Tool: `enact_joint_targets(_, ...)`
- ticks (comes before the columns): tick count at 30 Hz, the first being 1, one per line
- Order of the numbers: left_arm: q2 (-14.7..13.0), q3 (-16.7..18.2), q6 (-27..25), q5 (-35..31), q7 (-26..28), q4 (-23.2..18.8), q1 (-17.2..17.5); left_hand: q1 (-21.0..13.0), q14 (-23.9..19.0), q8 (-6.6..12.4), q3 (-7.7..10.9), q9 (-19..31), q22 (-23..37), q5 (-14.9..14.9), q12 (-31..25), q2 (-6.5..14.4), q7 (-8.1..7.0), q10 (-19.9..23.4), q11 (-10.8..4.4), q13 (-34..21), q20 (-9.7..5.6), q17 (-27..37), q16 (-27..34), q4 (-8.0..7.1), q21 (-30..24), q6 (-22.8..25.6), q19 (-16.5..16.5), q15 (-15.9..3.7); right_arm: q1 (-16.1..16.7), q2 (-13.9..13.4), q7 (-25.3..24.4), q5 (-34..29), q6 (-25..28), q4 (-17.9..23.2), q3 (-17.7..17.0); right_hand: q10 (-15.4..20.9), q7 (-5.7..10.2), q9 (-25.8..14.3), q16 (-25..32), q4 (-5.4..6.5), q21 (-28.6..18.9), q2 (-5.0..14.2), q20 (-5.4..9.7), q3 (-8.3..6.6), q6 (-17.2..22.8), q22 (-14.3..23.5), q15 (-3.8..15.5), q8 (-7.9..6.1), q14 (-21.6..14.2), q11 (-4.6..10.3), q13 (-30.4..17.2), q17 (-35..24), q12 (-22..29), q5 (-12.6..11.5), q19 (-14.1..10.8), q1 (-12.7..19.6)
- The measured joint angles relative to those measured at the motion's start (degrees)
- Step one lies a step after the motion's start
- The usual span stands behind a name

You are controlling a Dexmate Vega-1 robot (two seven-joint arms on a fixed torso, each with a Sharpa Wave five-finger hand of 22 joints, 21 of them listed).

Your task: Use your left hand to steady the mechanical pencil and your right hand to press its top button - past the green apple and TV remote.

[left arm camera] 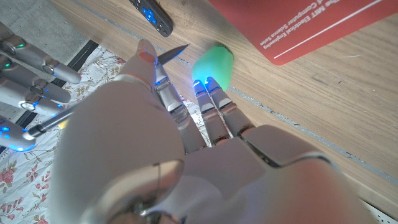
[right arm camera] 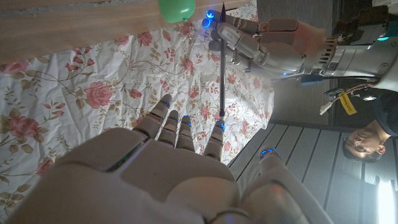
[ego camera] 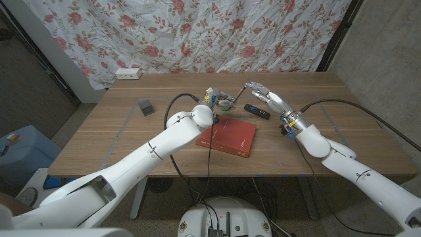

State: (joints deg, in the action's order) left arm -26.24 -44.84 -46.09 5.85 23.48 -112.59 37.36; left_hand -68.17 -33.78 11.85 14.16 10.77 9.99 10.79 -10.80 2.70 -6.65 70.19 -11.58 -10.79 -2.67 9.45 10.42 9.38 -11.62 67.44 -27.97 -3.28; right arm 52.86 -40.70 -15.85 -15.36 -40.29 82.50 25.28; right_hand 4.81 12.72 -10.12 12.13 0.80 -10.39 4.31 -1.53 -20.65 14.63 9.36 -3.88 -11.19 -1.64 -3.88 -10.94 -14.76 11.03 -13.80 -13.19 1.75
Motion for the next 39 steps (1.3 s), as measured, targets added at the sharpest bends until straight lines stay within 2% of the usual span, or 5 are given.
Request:
enact_joint_targets(13,0.01,0.14,-0.08,0.21,0.1,0.07,0.02,0.0,0.0,0.0,0.0,0.0,0.0,0.0,0.17,0.0,0.0,0.0,0.0,-0.02,0.0,0.0,0.0,0.0,0.0,0.0,0.0,0.0,-0.11,0.14,-0.24,-0.92,0.68,0.12,0.36,0.0,0.0,0.12,0.0,0.16,0.0,0.0,0.02,-0.16,-0.01,0.0,0.0,0.03,0.0,0.0,0.0,0.0,0.0,0.0,-0.02,0.0)
enact_joint_targets(21,0.01,0.15,-0.22,0.3,0.07,0.07,0.02,-0.15,0.0,0.0,0.0,0.0,0.0,0.0,-0.02,-0.14,0.0,0.0,0.0,-0.02,0.0,0.0,0.0,0.01,0.0,0.0,0.0,0.0,0.37,-0.38,-0.65,-1.54,1.06,1.18,0.36,0.21,-0.01,0.13,0.0,0.33,0.0,0.0,0.21,-0.33,-0.01,0.0,0.21,0.23,-0.21,-0.21,0.0,-0.29,0.22,0.0,-0.21,0.0)
enact_joint_targets(26,-0.1,0.15,-0.24,0.33,-0.1,0.08,-0.02,-0.16,0.0,0.0,0.0,0.01,0.0,0.0,-0.02,-0.11,0.0,0.0,0.0,-0.02,0.0,0.0,0.0,0.01,0.0,0.0,0.0,0.0,0.86,-0.83,-2.07,-3.64,2.66,2.02,0.36,0.63,-0.24,0.12,0.45,0.4,-0.22,0.0,0.61,-0.4,0.21,0.0,0.42,0.44,-0.42,0.2,0.0,-0.29,0.22,0.0,-0.61,0.0)
enact_joint_targets(39,-0.13,0.1,-0.27,0.29,-0.35,0.05,-0.06,-0.37,0.0,0.0,-0.07,0.05,0.0,0.0,0.01,0.28,0.0,0.0,0.0,0.03,0.0,0.0,0.0,0.07,0.0,0.0,0.0,0.0,1.97,-1.99,-2.65,-4.26,3.3,4.43,0.3,0.94,-0.01,0.11,0.45,0.88,-0.22,0.0,0.19,-0.4,0.63,0.0,0.2,0.76,-0.63,-0.11,0.0,-0.56,0.45,0.0,-1.03,0.0)
